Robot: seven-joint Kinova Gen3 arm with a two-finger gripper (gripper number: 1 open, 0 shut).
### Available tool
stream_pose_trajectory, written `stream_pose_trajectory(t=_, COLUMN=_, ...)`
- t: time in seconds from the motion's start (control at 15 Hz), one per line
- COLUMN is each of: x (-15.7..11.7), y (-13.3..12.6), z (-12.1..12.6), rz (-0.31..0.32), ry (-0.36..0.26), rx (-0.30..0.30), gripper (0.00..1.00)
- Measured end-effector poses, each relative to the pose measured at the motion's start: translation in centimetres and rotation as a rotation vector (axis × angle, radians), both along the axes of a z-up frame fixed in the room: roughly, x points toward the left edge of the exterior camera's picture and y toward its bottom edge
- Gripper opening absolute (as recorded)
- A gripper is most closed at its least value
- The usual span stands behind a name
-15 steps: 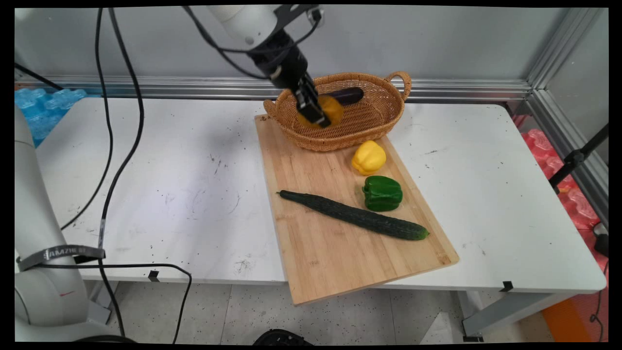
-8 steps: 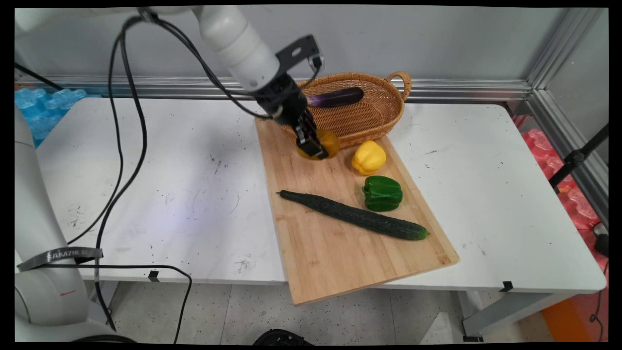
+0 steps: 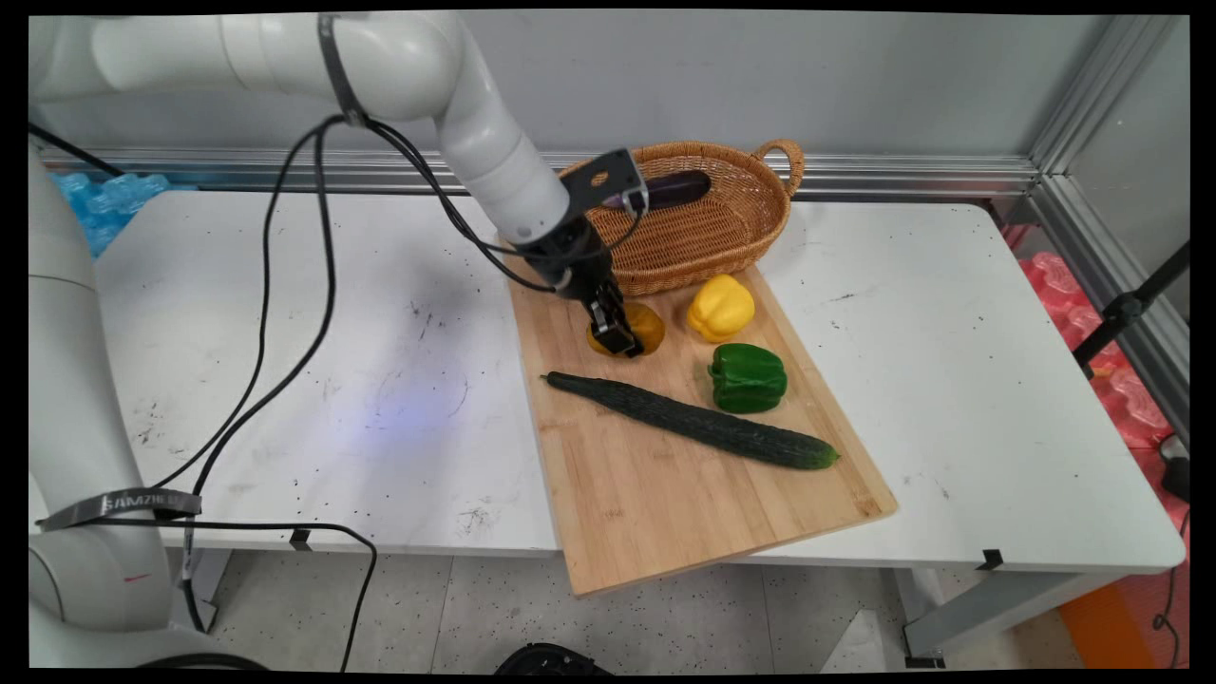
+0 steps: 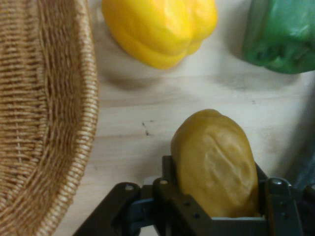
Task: Place the picked object on the cutting board
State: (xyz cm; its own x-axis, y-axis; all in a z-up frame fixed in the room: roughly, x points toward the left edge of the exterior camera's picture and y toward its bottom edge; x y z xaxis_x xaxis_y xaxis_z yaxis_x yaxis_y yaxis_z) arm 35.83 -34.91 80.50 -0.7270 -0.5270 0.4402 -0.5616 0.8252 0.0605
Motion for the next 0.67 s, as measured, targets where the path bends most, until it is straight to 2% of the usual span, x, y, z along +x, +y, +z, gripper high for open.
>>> stream_pose_trajectory(t=0.33, x=-0.4, y=-0.7, z=-2.3, rz=-0.005, ry=-0.013, rx=0.008, gripper=0.00)
stream_pose_trajectory(t=0.4, x=-0.5, y=-0.9, z=-2.6, rz=-0.011, ry=-0.013, rx=0.003, gripper=1.00)
stream_pose_trajectory(t=0.67, x=-0.9, y=-1.3, z=-2.4, rz=-0.036, ry=-0.004, rx=-0.024, gripper=1.00)
